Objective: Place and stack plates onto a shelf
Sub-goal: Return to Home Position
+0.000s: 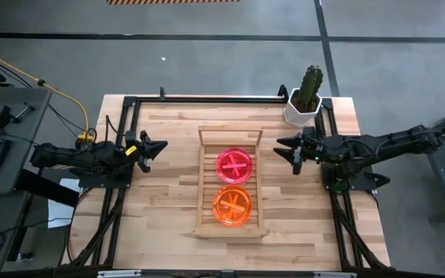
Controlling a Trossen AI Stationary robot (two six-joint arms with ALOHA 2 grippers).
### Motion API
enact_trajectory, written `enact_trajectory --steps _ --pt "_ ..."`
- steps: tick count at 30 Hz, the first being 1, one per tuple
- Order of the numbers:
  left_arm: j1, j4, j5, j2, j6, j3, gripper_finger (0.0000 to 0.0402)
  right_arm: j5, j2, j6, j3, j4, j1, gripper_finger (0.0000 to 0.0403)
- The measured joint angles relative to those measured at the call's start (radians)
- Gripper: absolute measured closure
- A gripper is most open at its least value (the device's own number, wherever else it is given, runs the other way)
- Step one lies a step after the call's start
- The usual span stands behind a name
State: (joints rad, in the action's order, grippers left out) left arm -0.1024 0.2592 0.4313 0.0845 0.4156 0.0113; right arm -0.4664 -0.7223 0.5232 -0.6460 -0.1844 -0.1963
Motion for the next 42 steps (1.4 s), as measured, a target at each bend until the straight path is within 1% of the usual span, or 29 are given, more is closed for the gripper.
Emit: enact_trajectory --steps 4,7,10,14,15,16,20,22,24,29,32,36,42 --pt "0.0 -0.008 0.0 0.0 0.0 0.0 0.0401 0.004 0.059 -0.006 0.0 -0.123 0.0 0.0212" --pt "0.0 -0.009 -0.001 0.0 0.0 0.0 0.0401 0.045 0.105 -0.027 0.029 -0.143 0.0 0.024" --pt "0.0 -0.009 -0.001 0.0 0.0 0.0 0.0401 0.126 0.165 -0.01 0.091 -0.139 0.0 0.0293" --pt "0.0 -0.009 -0.002 0.0 0.001 0.0 0.0401 0.21 0.269 0.036 0.2 -0.105 -0.001 0.038" --pt "0.0 -0.009 -0.002 0.0 0.001 0.0 0.0401 0.227 0.296 0.045 0.226 -0.083 -0.001 0.0391" --pt "0.0 -0.009 -0.002 0.0 0.001 0.0 0.0401 0.242 0.325 0.045 0.253 -0.058 -0.001 0.0394" --pt "0.0 -0.009 -0.002 -0.001 0.001 0.0 0.0401 0.261 0.418 0.037 0.34 0.049 -0.001 0.0382" --pt "0.0 -0.011 -0.003 -0.01 0.001 0.0 0.0401 0.263 0.454 0.018 0.379 0.096 -0.001 0.0391" --pt "-0.001 -0.013 -0.002 -0.025 0.001 0.001 0.0401 0.269 0.485 0.002 0.42 0.135 -0.001 0.0399" --pt "-0.001 -0.021 -0.002 -0.08 0.001 0.001 0.0401 0.29 0.543 0.004 0.523 0.258 -0.001 0.04" --pt "-0.001 -0.032 -0.002 -0.081 0.001 0.002 0.0401 0.302 0.569 0.028 0.579 0.315 0.0 0.0402" --pt "-0.001 -0.072 -0.002 -0.081 0.001 0.002 0.0401 0.331 0.593 0.041 0.635 0.363 -0.001 0.0402" --pt "-0.001 -0.177 -0.002 -0.081 0.001 0.002 0.0401 0.333 0.6 -0.028 0.636 0.339 -0.001 0.0402"
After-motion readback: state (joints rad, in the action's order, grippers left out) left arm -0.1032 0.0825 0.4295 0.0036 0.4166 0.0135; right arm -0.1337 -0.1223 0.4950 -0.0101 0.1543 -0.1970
